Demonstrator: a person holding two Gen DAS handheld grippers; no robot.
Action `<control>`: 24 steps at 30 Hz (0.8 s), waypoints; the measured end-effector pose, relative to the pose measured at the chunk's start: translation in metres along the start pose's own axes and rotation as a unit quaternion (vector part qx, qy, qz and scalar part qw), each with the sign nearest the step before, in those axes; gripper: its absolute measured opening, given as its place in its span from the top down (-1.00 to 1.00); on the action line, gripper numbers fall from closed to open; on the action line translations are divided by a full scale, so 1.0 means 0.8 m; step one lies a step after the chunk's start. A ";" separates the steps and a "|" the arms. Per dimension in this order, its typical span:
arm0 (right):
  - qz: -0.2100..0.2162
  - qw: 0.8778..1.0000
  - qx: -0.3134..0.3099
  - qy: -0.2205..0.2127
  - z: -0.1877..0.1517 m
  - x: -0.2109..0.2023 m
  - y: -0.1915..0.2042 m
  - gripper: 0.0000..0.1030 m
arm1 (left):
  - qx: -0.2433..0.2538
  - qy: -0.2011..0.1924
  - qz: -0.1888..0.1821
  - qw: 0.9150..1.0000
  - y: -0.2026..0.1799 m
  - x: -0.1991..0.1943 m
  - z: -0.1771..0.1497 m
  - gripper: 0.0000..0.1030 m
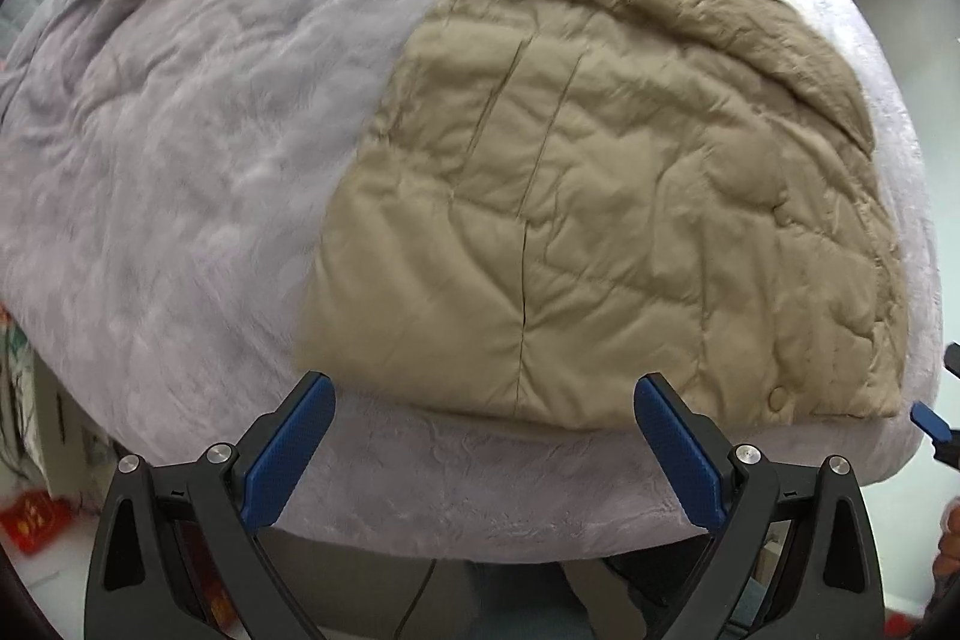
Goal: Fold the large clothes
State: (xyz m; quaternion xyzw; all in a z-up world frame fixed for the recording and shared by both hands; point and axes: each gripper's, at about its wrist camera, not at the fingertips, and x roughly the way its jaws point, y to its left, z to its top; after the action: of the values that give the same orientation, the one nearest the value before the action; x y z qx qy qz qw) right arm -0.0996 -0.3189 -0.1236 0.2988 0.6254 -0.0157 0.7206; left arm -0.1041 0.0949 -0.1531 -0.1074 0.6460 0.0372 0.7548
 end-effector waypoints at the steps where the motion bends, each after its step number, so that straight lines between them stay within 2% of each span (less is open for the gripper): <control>1: 0.002 1.000 0.003 0.004 -0.001 0.001 -0.003 -1.00 | 0.002 0.006 0.002 1.000 -0.003 0.006 -0.003 -0.95; 6: 0.003 1.000 0.015 0.019 0.000 0.006 -0.029 -1.00 | -0.004 0.015 0.002 1.000 -0.009 0.017 -0.012 -0.95; 13: 0.031 0.996 0.080 0.037 -0.002 0.025 -0.059 -1.00 | -0.008 0.027 -0.009 1.000 -0.002 0.028 -0.017 -0.95; 15: 0.036 0.994 0.093 0.040 -0.004 0.030 -0.064 -1.00 | -0.014 0.026 -0.027 0.999 0.005 0.030 -0.018 -0.95; 18: 0.047 0.992 0.111 0.043 -0.007 0.036 -0.069 -1.00 | -0.051 0.031 -0.070 0.996 0.028 0.038 -0.023 -0.95; 20: 0.054 0.990 0.123 0.044 -0.009 0.039 -0.073 -1.00 | -0.084 0.039 -0.093 0.991 0.048 0.047 -0.028 -0.95; 24: 0.068 0.984 0.155 0.047 -0.014 0.048 -0.088 -1.00 | -0.122 0.060 -0.120 0.983 0.068 0.070 -0.036 -0.95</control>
State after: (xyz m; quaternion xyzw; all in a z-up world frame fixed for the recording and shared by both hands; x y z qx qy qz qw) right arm -0.1291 -0.3579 -0.1881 0.4490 0.6271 -0.0493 0.6346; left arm -0.1335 0.1375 -0.2181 -0.2775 0.6635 0.0183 0.6946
